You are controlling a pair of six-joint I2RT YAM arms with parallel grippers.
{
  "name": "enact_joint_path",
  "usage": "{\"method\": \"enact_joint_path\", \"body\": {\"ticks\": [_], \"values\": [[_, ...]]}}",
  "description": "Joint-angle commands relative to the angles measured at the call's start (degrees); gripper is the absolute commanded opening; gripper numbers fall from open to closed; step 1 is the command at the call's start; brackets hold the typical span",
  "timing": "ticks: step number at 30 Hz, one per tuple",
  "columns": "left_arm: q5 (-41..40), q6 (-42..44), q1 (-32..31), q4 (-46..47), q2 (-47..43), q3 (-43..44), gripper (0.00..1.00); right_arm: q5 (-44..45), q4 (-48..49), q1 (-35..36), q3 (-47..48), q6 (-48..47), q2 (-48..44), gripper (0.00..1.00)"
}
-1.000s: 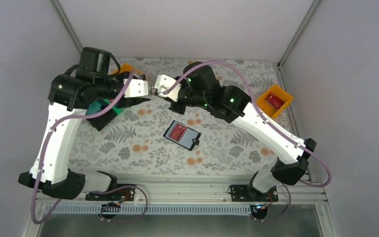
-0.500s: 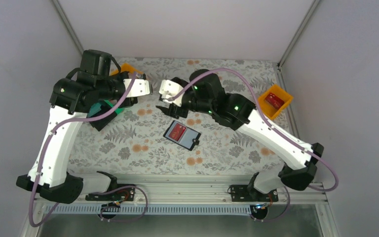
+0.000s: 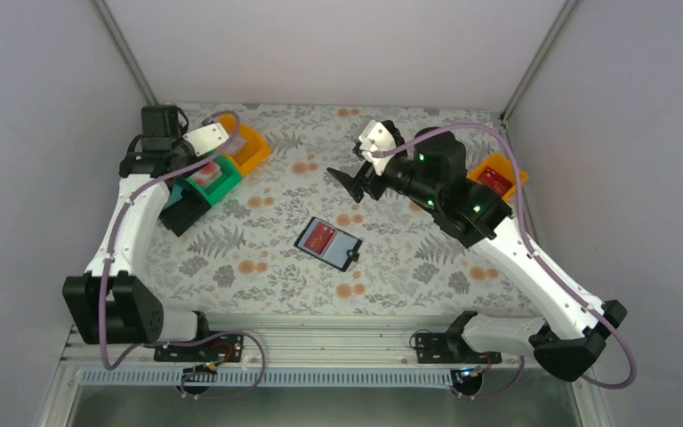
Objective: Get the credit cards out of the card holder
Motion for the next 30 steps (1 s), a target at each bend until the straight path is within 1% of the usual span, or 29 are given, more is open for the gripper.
{"method": "enact_joint_path", "body": {"ticks": [1,5,11,20,26,30], "values": [[-0.84,1.92,3.75,13.82,4.24,-2.80,0.02,-1.67,1.13,-1.45,-1.78,1.13,-1.81,0.99],[-0.39,2.33,6.20,18.87,11.25,-2.55,0.02,-2.87,1.21,-2.08,-3.50,1.04,-3.42,0.99],[-0.30,0.79,8.13,18.62,19.38,1.00,0.02,-2.88,1.40,-2.63,-4.60,0.37,-4.41,0.99],[0.74,3.57,8.14,22.43,22.20,-4.60,0.02,-3.84,0.56,-3.27,-4.20,-0.63,-4.39,0.99],[-1.04,3.96,8.25,23.44,24.38,-4.71,0.02,-4.29,0.47,-3.52,-3.96,-0.72,-4.37,0.99],[-0.01,3.91,8.23,23.67,25.22,-4.51,0.02,-4.91,0.17,-3.56,-3.87,-0.86,-4.22,0.99]]}}
